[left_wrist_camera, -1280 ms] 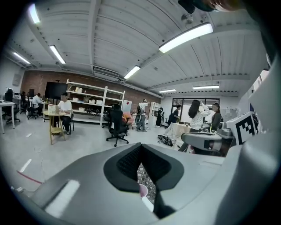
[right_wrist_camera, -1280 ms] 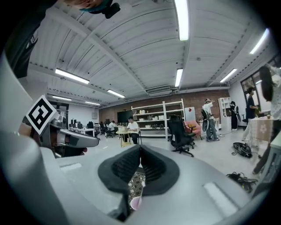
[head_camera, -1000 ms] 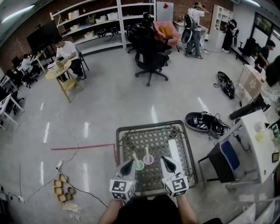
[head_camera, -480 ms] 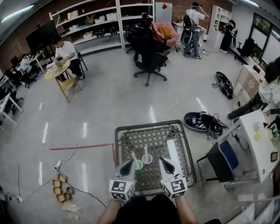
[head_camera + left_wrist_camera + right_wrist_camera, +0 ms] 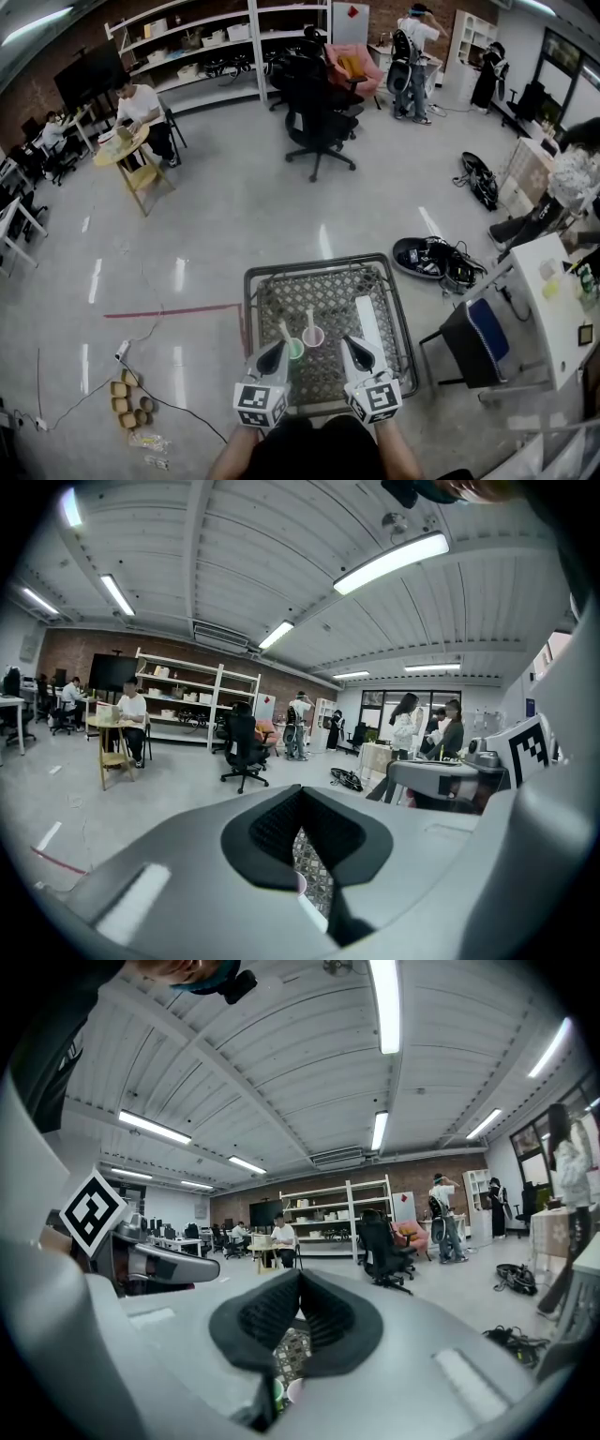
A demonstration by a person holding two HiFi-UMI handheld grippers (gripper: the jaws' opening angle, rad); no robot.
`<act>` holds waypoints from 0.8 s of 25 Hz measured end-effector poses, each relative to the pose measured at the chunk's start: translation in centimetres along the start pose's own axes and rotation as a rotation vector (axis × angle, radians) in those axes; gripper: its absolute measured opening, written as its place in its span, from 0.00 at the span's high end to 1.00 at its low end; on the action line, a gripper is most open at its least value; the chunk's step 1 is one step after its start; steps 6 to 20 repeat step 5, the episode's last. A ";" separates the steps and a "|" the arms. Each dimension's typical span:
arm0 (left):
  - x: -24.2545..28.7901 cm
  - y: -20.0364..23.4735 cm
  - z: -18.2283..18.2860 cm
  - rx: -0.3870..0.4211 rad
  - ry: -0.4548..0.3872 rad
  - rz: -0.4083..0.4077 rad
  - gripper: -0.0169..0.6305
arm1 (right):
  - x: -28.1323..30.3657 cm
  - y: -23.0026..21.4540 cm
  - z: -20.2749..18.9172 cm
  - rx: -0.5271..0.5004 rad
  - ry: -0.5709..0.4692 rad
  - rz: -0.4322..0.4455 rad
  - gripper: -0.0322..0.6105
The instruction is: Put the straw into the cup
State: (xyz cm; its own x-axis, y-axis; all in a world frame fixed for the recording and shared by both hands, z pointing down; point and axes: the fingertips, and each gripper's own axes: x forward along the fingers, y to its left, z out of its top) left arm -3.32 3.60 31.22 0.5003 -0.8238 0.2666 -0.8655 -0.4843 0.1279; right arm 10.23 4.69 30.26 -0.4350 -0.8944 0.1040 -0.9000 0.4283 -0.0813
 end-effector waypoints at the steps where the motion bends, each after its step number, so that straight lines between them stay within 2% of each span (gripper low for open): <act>1: 0.0 0.0 0.0 0.001 -0.001 -0.001 0.96 | 0.0 0.0 0.0 0.000 0.000 0.000 0.94; 20: 0.1 -0.1 -0.2 0.003 -0.001 -0.002 0.96 | 0.0 -0.1 -0.2 -0.001 -0.001 0.000 0.94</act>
